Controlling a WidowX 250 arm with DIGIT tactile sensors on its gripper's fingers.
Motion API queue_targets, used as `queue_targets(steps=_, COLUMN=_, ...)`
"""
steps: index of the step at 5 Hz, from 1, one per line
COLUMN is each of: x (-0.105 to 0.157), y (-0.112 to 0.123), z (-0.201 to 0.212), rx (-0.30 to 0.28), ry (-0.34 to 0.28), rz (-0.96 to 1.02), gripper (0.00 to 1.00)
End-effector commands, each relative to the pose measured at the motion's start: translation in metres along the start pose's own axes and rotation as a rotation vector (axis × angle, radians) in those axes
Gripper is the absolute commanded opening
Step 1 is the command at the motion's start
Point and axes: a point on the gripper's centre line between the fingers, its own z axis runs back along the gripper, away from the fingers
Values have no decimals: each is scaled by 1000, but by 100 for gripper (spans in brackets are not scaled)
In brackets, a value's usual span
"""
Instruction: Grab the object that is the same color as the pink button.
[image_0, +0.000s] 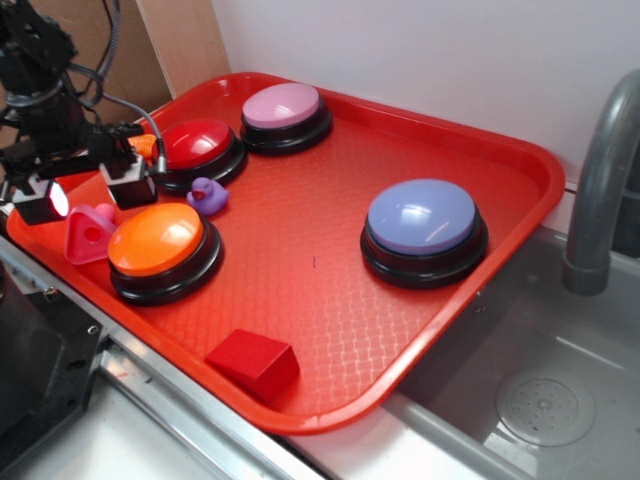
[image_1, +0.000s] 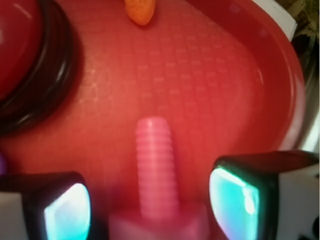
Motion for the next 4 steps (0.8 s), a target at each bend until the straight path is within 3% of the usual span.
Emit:
queue_targets(steps=1, x=-2, y=2, z=-12, rx=49, ry=-39, rz=86, gripper=100)
queue_targets(steps=2, x=-8, y=4, z=-16, rx=-1, ry=-7, rz=105, gripper=100)
queue_targets(steps=3, x=-11, y=4, z=-17, rx=-25, ry=-16, rz=108, gripper=8)
queue_targets(steps=4, x=-12, y=6, z=-17, rx=-57, ry=-27, rz=110, gripper=0)
